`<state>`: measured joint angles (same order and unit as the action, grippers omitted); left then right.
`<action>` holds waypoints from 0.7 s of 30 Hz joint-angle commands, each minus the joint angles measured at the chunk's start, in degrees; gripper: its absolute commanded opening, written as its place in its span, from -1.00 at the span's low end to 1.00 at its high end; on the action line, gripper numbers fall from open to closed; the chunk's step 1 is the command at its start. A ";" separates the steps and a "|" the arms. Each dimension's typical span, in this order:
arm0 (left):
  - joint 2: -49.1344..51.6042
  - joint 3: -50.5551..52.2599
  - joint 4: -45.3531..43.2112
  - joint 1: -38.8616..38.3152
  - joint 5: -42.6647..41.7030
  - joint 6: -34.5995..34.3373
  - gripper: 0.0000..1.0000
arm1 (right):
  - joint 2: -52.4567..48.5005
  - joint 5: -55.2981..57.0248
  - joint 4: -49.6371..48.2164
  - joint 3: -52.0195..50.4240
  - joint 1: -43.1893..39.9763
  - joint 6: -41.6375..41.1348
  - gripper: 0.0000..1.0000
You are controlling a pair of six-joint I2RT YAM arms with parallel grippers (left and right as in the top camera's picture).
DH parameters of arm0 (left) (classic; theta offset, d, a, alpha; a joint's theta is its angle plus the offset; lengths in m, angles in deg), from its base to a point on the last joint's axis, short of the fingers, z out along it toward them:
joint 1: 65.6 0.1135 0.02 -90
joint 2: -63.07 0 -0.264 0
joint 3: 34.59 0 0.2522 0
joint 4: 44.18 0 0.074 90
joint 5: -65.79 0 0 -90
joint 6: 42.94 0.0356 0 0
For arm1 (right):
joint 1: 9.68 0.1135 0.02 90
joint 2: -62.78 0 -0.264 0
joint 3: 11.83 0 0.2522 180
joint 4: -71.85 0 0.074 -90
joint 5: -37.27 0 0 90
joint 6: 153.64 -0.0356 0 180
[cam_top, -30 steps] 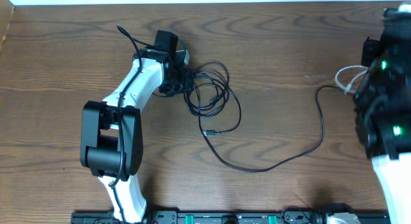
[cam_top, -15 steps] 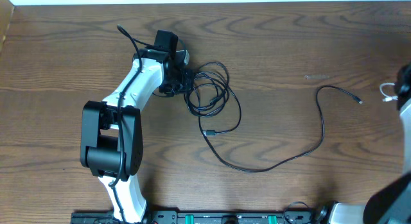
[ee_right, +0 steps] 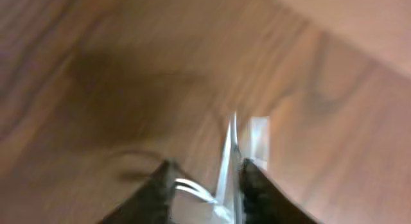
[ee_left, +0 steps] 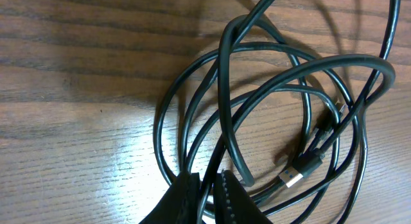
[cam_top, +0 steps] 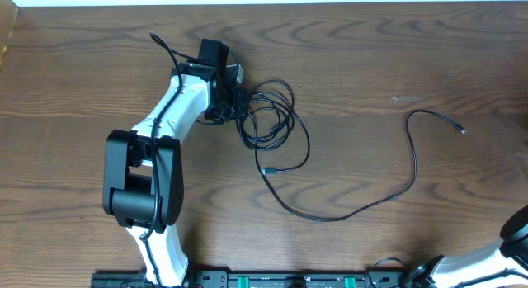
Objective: Untangle cables
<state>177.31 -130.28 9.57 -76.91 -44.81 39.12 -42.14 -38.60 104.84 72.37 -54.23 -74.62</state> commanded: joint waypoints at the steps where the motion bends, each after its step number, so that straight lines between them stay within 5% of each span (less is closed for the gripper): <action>1: 0.98 0.61 0.02 0.09 0.76 -0.33 -0.71 | -0.22 -12.11 -0.44 0.39 -0.57 -1.44 0.04; 4: 0.98 0.63 0.00 0.09 0.76 -0.33 -0.71 | -0.22 -14.32 -0.37 0.39 -0.22 -1.42 0.98; 13: 0.98 0.61 0.02 0.09 0.76 -0.33 -0.70 | -0.22 -9.53 8.00 0.37 0.13 -11.67 0.99; 21: 0.98 0.61 0.02 0.09 0.76 -0.33 -0.70 | -0.20 -7.32 8.94 0.72 5.27 -8.70 0.99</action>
<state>177.31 -130.28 9.57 -76.91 -44.83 39.12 -42.31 -48.81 113.06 72.37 -52.00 -83.58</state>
